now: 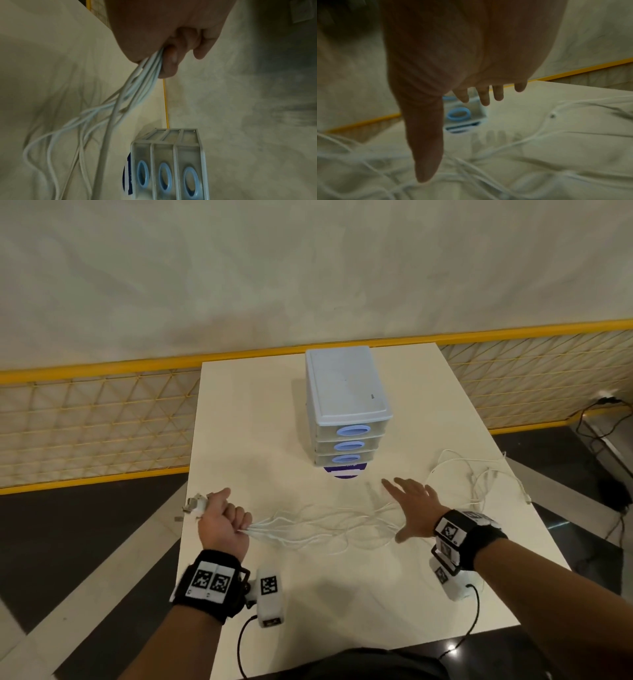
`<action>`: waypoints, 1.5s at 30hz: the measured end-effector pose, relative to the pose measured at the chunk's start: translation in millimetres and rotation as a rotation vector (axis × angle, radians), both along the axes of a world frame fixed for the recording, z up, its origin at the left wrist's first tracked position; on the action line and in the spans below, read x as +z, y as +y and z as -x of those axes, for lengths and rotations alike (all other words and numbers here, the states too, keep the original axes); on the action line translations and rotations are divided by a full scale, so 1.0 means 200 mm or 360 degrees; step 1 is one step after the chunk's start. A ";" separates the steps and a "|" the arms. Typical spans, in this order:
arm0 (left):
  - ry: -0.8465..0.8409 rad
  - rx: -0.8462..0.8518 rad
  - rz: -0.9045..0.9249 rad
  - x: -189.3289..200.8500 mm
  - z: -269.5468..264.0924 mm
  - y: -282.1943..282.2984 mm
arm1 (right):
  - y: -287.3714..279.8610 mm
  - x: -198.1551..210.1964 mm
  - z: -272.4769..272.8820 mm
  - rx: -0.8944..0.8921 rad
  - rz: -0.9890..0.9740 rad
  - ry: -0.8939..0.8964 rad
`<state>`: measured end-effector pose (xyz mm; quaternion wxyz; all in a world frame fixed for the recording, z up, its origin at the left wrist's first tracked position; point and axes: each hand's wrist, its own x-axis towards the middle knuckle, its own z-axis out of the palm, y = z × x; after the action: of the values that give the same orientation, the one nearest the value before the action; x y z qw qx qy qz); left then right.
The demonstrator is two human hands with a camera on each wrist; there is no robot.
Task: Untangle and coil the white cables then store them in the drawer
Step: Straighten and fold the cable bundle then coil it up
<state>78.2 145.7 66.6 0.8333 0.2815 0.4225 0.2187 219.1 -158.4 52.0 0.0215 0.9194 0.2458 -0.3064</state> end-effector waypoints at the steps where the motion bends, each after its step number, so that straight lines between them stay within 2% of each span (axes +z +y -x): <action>1: -0.0010 -0.0010 -0.0011 0.00 -0.01 -0.03 | 0.06 0.05 0.02 0.0045 -0.0138 0.0013; 4: -0.0036 -0.0052 -0.0022 0.02 -0.03 -0.10 | 0.31 0.21 0.14 0.0089 -0.0684 0.0194; 8: 0.0011 -0.0232 -0.0173 0.06 -0.05 -0.21 | 0.66 0.29 0.33 0.0292 -0.0763 0.0469; 10: 0.0062 -0.0340 -0.0379 0.08 -0.05 -0.25 | 0.74 0.29 0.36 0.0179 -0.0948 0.0648; 12: 0.0094 -0.0432 -0.0652 0.10 -0.03 -0.26 | 0.74 0.30 0.35 -0.0044 -0.1317 0.0799; 14: 0.0121 -0.0480 -0.0871 0.11 -0.01 -0.26 | 0.70 0.32 0.35 -0.0087 -0.1594 0.0723; 16: 0.0089 -0.0512 -0.0913 0.11 0.00 -0.26 | 0.67 0.35 0.36 0.0005 -0.1779 0.0492; 18: -0.0057 -0.0534 -0.0904 0.12 0.00 -0.28 | 0.66 0.36 0.37 0.0132 -0.1907 0.0275; 22: -0.0259 -0.0688 -0.1024 0.10 0.00 -0.29 | 0.66 0.34 0.38 0.0134 -0.1997 0.0122; 25: -0.0257 -0.0696 -0.1015 0.09 0.00 -0.29 | 0.64 0.36 0.39 0.0103 -0.2092 0.0057; 27: -0.0247 -0.0703 -0.1022 0.11 0.00 -0.31 | 0.62 0.39 0.39 0.0082 -0.2102 0.0116; 29: -0.0203 -0.0718 -0.1064 0.14 0.00 -0.32 | 0.60 0.42 0.37 -0.0093 -0.2097 0.0271; 31: -0.0115 -0.0734 -0.1117 0.14 -0.01 -0.34 | 0.59 0.43 0.34 -0.0284 -0.2041 0.0260; 34: -0.0020 -0.0791 -0.1175 0.13 0.00 -0.35 | 0.60 0.42 0.30 -0.0151 -0.1759 0.0117; 37: -0.0072 -0.0851 -0.1162 0.15 0.01 -0.37 | 0.61 0.41 0.29 0.0025 -0.1582 0.0125; 45: -0.0032 -0.0818 -0.1187 0.14 0.01 -0.36 | 0.62 0.41 0.33 -0.0015 -0.1628 0.0130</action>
<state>77.0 73.2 95.4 0.7063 0.6561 0.2231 0.1445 152.2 -34.1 134.2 -0.4420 0.8006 0.3608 -0.1828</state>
